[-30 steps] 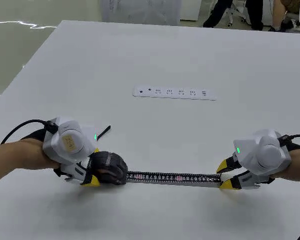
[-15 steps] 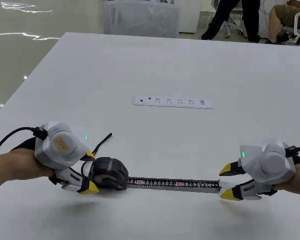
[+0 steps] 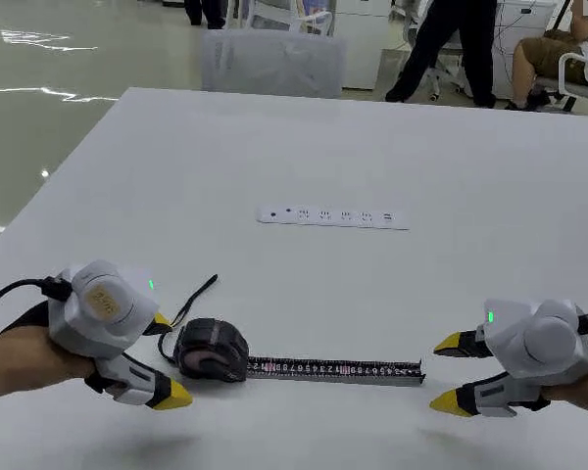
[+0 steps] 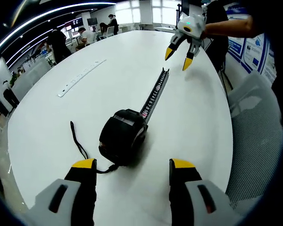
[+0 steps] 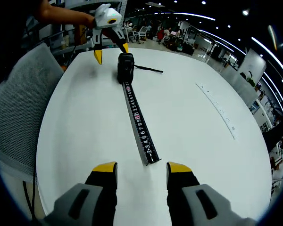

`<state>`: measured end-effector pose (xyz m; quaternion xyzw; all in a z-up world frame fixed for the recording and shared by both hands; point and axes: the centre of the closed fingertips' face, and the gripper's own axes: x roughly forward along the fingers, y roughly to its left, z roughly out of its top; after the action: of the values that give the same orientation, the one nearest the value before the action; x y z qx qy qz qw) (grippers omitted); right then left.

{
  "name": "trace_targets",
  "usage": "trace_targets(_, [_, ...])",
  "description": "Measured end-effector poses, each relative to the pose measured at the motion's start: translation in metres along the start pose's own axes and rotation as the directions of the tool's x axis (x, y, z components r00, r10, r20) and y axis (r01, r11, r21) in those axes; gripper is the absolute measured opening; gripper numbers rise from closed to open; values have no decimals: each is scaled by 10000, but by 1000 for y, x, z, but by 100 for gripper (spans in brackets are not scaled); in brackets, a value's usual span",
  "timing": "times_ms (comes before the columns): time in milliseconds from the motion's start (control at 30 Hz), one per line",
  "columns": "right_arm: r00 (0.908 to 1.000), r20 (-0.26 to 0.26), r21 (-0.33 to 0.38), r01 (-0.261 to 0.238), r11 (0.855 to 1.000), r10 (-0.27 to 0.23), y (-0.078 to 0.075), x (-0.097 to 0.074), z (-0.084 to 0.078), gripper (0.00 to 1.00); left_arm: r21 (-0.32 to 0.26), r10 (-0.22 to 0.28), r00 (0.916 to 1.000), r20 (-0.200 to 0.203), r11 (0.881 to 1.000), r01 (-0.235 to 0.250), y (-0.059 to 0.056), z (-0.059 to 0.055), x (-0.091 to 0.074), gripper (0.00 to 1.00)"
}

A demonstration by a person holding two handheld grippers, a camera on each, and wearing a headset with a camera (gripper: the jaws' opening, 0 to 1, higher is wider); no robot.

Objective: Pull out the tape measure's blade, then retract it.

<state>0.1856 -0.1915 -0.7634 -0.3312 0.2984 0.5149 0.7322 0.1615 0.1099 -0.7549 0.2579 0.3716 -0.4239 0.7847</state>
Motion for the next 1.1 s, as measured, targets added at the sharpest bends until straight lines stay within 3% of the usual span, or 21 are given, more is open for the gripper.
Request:
trace_targets(200, [9969,614,963,435,9944,-495,5,-7,6,46,-625,347,9984,437,9975,-320,-6,-4,-8,62])
trace_targets(433, [9932,775,1362,756,9878,-867,15,-16,11,52,-1230,809,9935,807,9899,-706,-7,-8,-16,68])
trace_targets(533, [9904,888,1598,908,9830,-1059,19,-21,15,54,-1607,1023,9891,1063,9834,-844,-14,-6,-20,72])
trace_targets(833, [9817,769,2520,1501,9560,-1744,34,-29,16,60,-2343,1505,9780,1441,9654,-1141,-30,-9,-32,78])
trace_targets(967, [9769,710,2746,1752,9455,-2016,40,-29,15,63,-2480,1689,9739,1516,9603,-1279,-38,-7,-37,78])
trace_targets(1100, [9682,727,3183,2048,9256,-2392,45,-32,17,66,-2751,1949,9648,1767,9509,-1417,-44,-2,-45,79])
